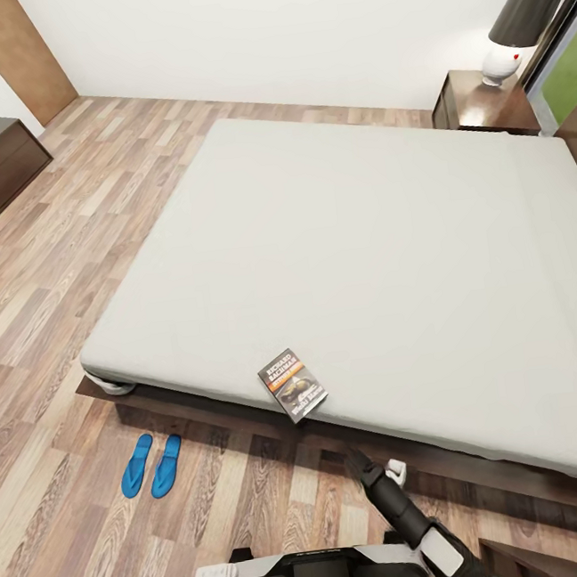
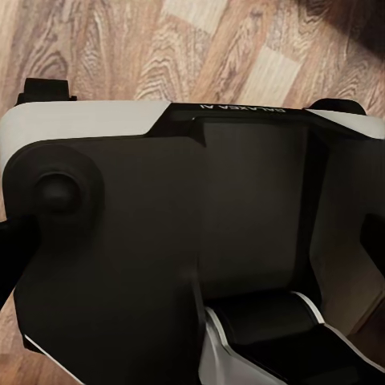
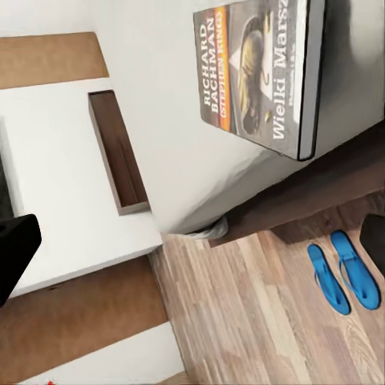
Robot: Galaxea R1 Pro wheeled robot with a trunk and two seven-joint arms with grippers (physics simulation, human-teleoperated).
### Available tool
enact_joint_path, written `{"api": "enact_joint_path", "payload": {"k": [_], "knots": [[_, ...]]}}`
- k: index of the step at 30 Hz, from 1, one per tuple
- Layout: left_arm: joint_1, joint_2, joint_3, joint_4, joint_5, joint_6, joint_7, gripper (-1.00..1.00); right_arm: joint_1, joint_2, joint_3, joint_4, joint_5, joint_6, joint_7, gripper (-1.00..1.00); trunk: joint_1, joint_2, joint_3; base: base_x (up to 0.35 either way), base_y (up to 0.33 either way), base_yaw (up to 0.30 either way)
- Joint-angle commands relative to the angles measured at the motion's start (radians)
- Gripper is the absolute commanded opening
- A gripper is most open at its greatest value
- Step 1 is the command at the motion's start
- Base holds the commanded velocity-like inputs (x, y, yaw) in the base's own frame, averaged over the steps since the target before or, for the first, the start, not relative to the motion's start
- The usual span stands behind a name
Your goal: In the bedroom, move the book from the bed onto either nightstand, and place the two sandals side by side next to the bed.
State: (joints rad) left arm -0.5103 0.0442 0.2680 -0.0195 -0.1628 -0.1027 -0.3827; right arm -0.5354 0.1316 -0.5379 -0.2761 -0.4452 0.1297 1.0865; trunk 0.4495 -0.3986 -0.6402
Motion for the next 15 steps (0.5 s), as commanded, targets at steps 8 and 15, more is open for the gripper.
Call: {"api": "enact_joint_path", "payload": {"k": [8, 15], "knots": [[-0.001, 0.0, 0.008, 0.001, -0.011, -0.005, -0.002, 1.0, 0.0, -0.001, 0.0, -0.028, -0.111, 0.016, 0.001, 1.0, 0.0, -0.001, -0.001, 0.0, 0.0, 0.0], [-0.001, 0.0, 0.008, 0.001, -0.01, -0.005, -0.002, 1.0, 0.0, -0.001, 0.001, -0.029, -0.152, 0.016, 0.001, 1.0, 0.0, -0.001, -0.001, 0.0, 0.0, 0.0]]}}
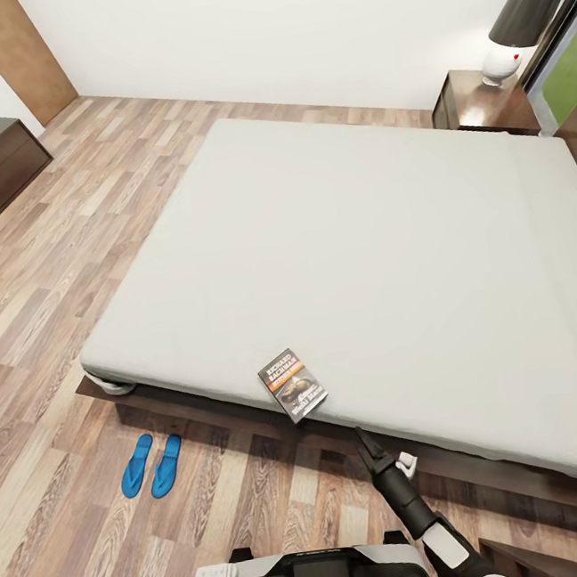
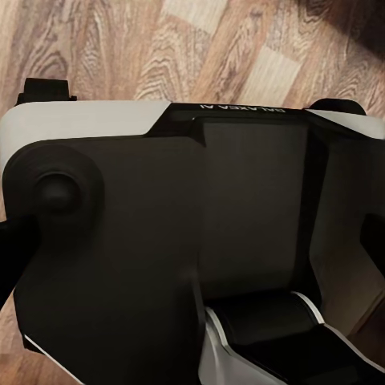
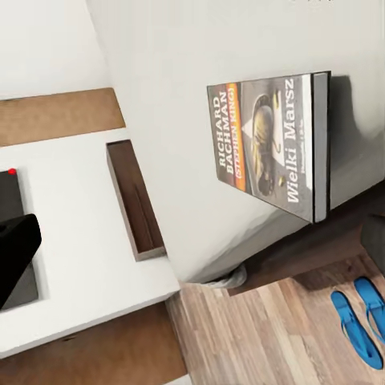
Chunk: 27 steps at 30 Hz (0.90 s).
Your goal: In the bedroom, move the book from the bed onto either nightstand, and place the two sandals side by side next to the bed.
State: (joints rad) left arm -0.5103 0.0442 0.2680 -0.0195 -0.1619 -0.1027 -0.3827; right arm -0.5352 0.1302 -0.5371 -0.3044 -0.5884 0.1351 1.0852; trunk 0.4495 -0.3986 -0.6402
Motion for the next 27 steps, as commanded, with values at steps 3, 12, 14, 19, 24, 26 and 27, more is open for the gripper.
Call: {"api": "enact_joint_path", "payload": {"k": [3, 12, 14, 19, 24, 26, 27], "knots": [[-0.001, 0.0, 0.008, 0.001, -0.01, -0.005, -0.002, 1.0, 0.0, 0.0, 0.0, 0.0, -0.01, 0.011, 0.002, 1.0, 0.0, -0.001, -0.001, 0.0, 0.032, 0.0], [-0.001, 0.0, 0.008, 0.001, -0.01, -0.005, -0.002, 1.0, 0.0, 0.0, 0.0, 0.001, -0.011, 0.011, 0.002, 1.0, 0.0, -0.001, -0.001, 0.0, 0.112, 0.0], [-0.001, 0.0, 0.008, 0.001, -0.01, -0.005, -0.002, 1.0, 0.0, 0.0, 0.0, 0.001, -0.011, 0.01, 0.002, 1.0, 0.0, -0.001, -0.001, 0.0, 0.016, 0.0], [-0.001, 0.0, 0.008, 0.001, -0.01, -0.005, -0.002, 1.0, 0.0, 0.0, 0.0, 0.001, -0.011, 0.01, 0.002, 1.0, 0.0, -0.001, -0.001, 0.042, 0.132, 0.0], [-0.001, 0.0, 0.008, 0.001, -0.01, -0.005, -0.002, 1.0, 0.0, 0.0, 0.0, 0.001, -0.011, 0.009, 0.002, 1.0, 0.0, -0.001, -0.001, 0.037, 0.078, 0.0], [-0.001, 0.0, 0.008, 0.001, -0.01, -0.005, -0.002, 1.0, 0.0, 0.0, 0.0, 0.001, -0.011, 0.009, 0.002, 1.0, 0.0, -0.001, -0.001, 0.01, 0.021, 0.0], [-0.001, 0.0, 0.008, 0.001, -0.01, -0.005, -0.002, 1.0, 0.0, 0.0, 0.0, 0.001, -0.011, 0.009, 0.002, 1.0, 0.0, -0.001, -0.001, 0.006, 0.013, 0.0]]}}
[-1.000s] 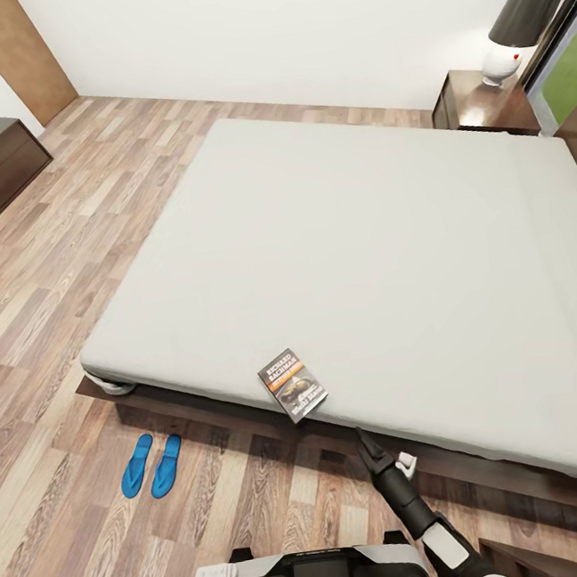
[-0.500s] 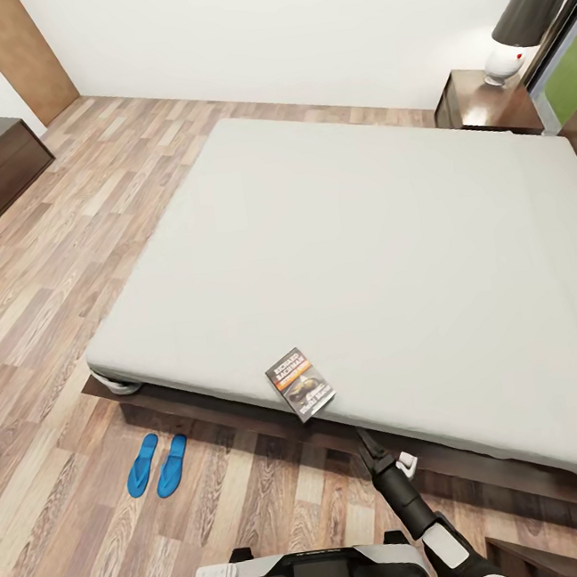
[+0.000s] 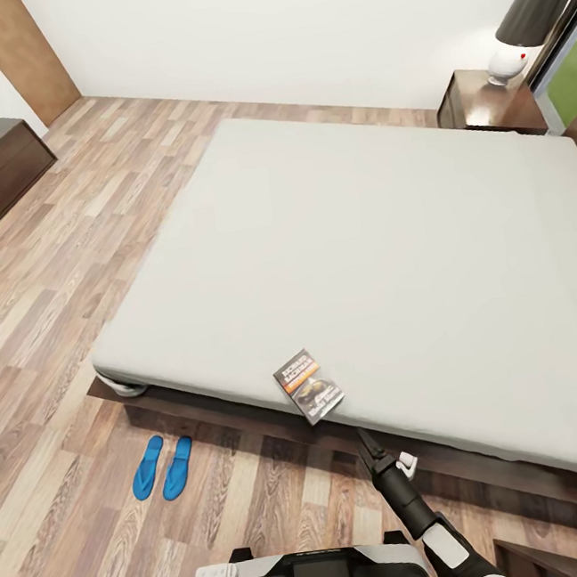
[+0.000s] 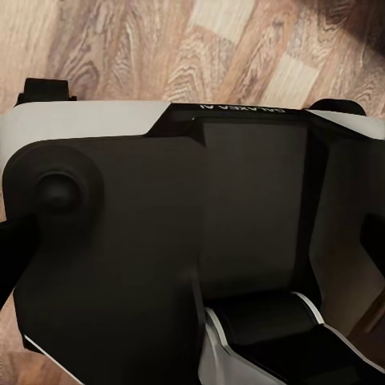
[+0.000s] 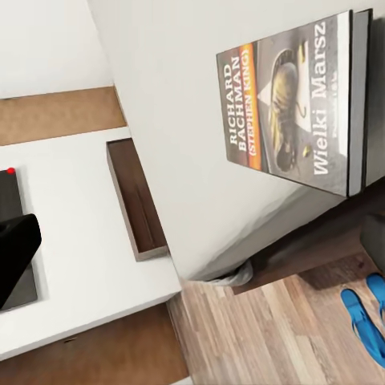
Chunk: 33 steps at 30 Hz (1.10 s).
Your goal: In the bedroom, move the book from the bed onto either nightstand, and place the two sandals side by side next to the bed.
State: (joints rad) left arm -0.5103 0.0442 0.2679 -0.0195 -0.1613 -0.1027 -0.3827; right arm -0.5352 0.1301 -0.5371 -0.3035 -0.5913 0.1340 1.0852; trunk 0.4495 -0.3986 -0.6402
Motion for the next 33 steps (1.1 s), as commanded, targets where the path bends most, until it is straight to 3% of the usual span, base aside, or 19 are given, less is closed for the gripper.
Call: {"api": "enact_joint_path", "payload": {"k": [1, 33], "knots": [[-0.001, 0.0, 0.008, 0.001, -0.011, -0.005, -0.002, 1.0, 0.0, 0.0, 0.0, 0.0, -0.008, 0.01, 0.002, 1.0, 0.001, -0.001, -0.001, 0.004, 0.034, 0.0], [-0.001, 0.0, 0.008, 0.001, -0.011, -0.005, -0.002, 1.0, 0.0, 0.0, 0.0, 0.0, -0.008, 0.011, 0.002, 1.0, 0.001, -0.001, -0.001, 0.04, 0.077, 0.0]]}}
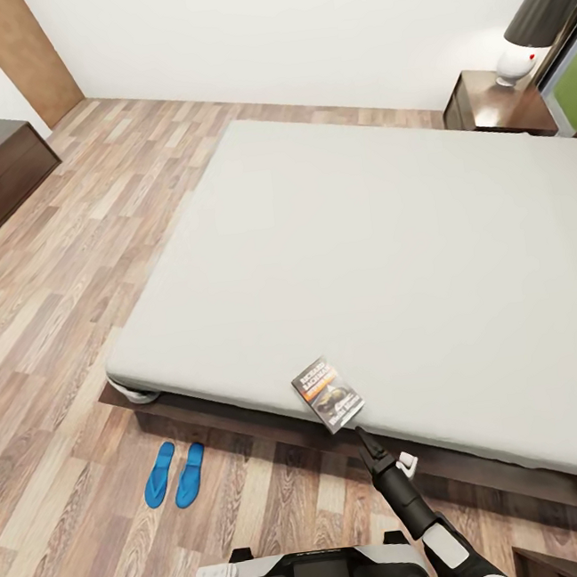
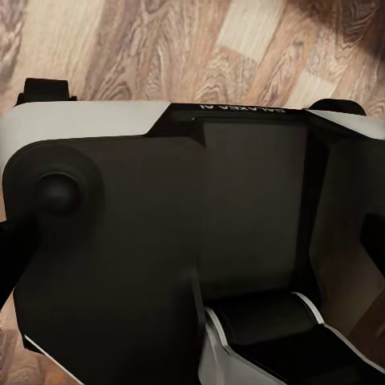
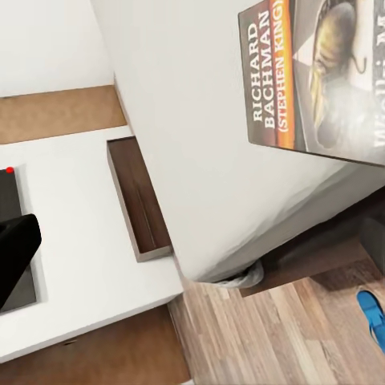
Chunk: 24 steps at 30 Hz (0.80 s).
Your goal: In the bedroom, move the book from the bed onto either nightstand, and place the two sandals side by side next to the bed.
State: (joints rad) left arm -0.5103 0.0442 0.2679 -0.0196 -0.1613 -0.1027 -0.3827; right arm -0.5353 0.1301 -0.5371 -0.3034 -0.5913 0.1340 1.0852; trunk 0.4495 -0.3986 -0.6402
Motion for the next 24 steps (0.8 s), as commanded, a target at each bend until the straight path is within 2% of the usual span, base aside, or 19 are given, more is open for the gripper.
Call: {"api": "enact_joint_path", "payload": {"k": [1, 7, 17, 24], "knots": [[-0.001, 0.0, 0.008, 0.001, -0.011, -0.005, -0.002, 1.0, 0.0, 0.0, 0.0, 0.0, -0.008, 0.01, 0.002, 1.0, 0.001, -0.001, -0.001, 0.002, 0.124, 0.0], [-0.001, 0.0, 0.008, 0.001, -0.011, -0.005, -0.002, 1.0, 0.0, 0.0, 0.0, 0.0, -0.008, 0.01, 0.002, 1.0, 0.001, -0.001, -0.001, 0.001, 0.173, 0.0], [-0.001, 0.0, 0.008, 0.002, -0.01, -0.005, -0.002, 1.0, 0.0, 0.0, 0.0, -0.001, -0.008, 0.01, 0.002, 1.0, 0.001, -0.001, -0.001, 0.0, 0.015, 0.0], [-0.001, 0.0, 0.008, 0.003, -0.01, -0.005, -0.002, 1.0, 0.0, 0.0, 0.0, -0.002, -0.008, 0.01, 0.002, 1.0, 0.027, -0.05, -0.023, 0.0, 0.0, 0.0]]}}
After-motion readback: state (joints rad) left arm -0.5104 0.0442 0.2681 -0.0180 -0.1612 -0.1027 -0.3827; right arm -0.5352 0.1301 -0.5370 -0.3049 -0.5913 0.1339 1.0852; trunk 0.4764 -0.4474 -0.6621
